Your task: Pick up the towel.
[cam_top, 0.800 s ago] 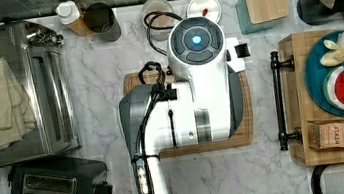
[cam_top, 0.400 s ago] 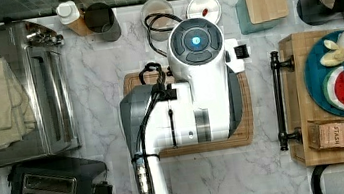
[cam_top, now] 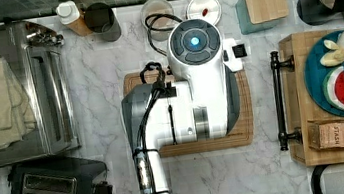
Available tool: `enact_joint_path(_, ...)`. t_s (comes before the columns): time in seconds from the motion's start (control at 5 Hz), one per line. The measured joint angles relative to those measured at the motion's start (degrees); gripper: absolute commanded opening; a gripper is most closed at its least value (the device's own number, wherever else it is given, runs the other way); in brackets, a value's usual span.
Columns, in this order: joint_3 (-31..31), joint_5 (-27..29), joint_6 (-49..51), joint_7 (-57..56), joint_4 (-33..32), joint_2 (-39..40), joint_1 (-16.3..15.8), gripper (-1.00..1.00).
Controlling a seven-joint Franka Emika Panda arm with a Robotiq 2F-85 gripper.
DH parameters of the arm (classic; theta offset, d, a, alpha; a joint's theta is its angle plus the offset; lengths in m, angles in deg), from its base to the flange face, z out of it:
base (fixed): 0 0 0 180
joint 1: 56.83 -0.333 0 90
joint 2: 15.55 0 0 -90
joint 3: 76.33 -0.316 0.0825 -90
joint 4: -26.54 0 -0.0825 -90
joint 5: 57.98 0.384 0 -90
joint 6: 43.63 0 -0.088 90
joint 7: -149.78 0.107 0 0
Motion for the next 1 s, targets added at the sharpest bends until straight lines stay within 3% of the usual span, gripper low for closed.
enact_joint_path(0.4, -0.19, 4.84, -13.97, -2.38, -0.06, 2.07, -0.3, -1.0)
enact_joint_path(0.6, -0.77, 14.43, -16.38, -10.95, 0.0, 2.08, -0.42, -1.0)
enact_joint_path(0.8, -1.85, 18.24, -21.67, -18.56, 0.06, 2.06, -0.58, 1.0)
enact_joint_path(1.0, -3.64, 20.9, -21.47, -20.98, 0.06, 1.62, -0.49, 1.0)
